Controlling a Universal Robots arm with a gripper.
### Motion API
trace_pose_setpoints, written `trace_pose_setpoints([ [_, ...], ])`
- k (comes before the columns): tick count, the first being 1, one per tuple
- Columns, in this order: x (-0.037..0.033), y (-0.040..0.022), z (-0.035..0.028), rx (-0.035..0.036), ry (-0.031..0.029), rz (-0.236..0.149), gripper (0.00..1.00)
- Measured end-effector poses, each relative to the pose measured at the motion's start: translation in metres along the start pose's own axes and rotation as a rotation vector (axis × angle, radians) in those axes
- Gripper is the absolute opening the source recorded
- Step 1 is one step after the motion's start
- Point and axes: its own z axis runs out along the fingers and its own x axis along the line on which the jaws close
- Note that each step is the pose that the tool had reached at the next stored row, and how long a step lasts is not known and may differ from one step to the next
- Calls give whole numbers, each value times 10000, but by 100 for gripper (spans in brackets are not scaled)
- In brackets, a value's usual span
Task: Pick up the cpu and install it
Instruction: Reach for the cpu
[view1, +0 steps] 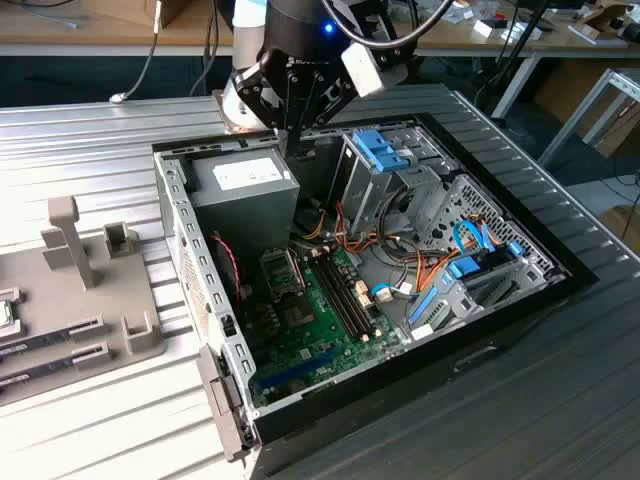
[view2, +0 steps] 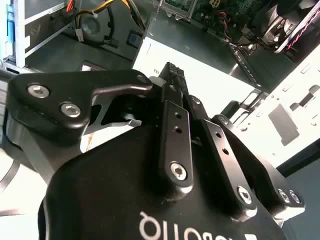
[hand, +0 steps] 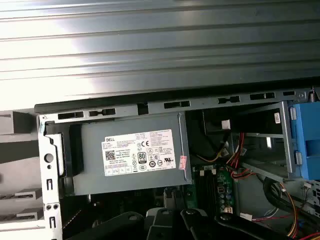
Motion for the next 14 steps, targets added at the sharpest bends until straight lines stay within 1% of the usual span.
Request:
trace_pose_setpoints([
  [5, 45, -4, -1, 0, 0, 0, 11],
  [14, 92, -7, -2, -1, 0, 0, 11],
])
